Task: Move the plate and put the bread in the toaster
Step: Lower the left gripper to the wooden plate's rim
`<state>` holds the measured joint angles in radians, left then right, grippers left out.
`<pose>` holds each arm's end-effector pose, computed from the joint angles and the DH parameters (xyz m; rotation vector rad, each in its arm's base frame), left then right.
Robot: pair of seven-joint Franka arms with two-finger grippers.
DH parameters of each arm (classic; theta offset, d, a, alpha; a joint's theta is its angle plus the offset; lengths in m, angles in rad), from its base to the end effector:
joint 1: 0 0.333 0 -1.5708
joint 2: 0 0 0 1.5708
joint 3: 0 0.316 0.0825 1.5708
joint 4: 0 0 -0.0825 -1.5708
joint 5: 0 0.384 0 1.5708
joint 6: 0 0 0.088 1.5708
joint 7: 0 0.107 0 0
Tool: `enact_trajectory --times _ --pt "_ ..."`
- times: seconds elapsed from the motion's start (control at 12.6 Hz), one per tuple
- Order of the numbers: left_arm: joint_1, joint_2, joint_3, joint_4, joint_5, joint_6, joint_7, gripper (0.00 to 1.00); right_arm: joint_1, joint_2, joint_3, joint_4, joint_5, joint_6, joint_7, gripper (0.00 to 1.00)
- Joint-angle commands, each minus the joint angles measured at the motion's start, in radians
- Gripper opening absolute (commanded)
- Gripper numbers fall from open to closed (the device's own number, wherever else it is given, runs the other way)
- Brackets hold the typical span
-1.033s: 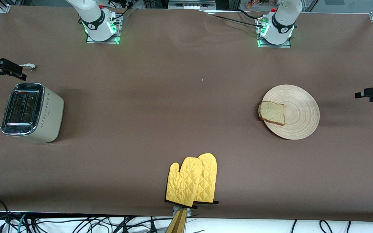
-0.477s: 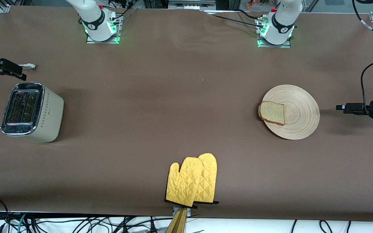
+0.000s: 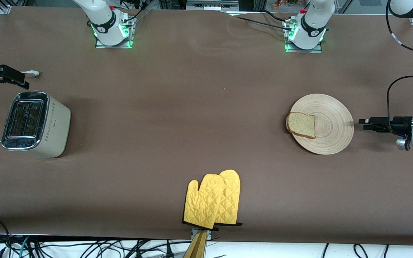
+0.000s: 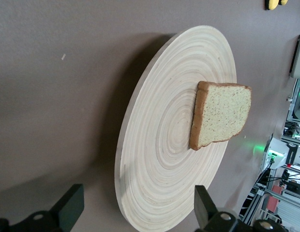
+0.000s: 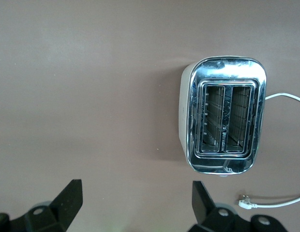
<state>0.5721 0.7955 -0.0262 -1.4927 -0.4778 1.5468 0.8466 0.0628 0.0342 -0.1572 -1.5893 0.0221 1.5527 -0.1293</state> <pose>0.5618 0.2850 0.1769 2.2855 -0.1403 -0.3051 0.5590 -0.0491 0.5954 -3.1148 -0.0536 0.1061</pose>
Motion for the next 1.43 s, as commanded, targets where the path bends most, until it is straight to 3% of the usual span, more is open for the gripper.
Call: enact_trajectory --times 0.0,0.79,0.87,0.95,1.19,1.27,1.35 --pt "0.003 0.037 0.0 0.016 -0.045 -0.025 0.026 1.0 -0.006 0.004 0.005 0.017 -0.002 -0.014 -0.007 1.0" --pt "-0.031 0.082 -0.006 -0.037 -0.116 -0.028 0.072 1.0 -0.006 0.004 0.005 0.017 -0.002 -0.014 -0.007 1.0" --pt "-0.031 0.082 -0.006 -0.037 -0.116 -0.025 0.074 0.96 -0.006 0.004 0.005 0.017 -0.002 -0.014 -0.007 1.0" --pt "-0.031 0.087 -0.003 -0.037 -0.116 -0.025 0.075 0.87 -0.006 0.004 0.005 0.017 -0.002 -0.014 -0.007 1.0" --pt "-0.032 0.099 0.002 -0.037 -0.116 -0.024 0.163 0.37 -0.006 0.004 0.005 0.017 -0.002 -0.014 -0.007 1.0" --pt "-0.032 0.103 0.002 -0.037 -0.116 -0.024 0.166 0.26 -0.004 0.004 0.005 0.017 -0.002 -0.014 -0.006 1.0" --pt "-0.032 0.103 0.002 -0.037 -0.114 -0.024 0.166 0.2 -0.006 0.004 0.005 0.017 -0.001 -0.014 -0.007 1.0"
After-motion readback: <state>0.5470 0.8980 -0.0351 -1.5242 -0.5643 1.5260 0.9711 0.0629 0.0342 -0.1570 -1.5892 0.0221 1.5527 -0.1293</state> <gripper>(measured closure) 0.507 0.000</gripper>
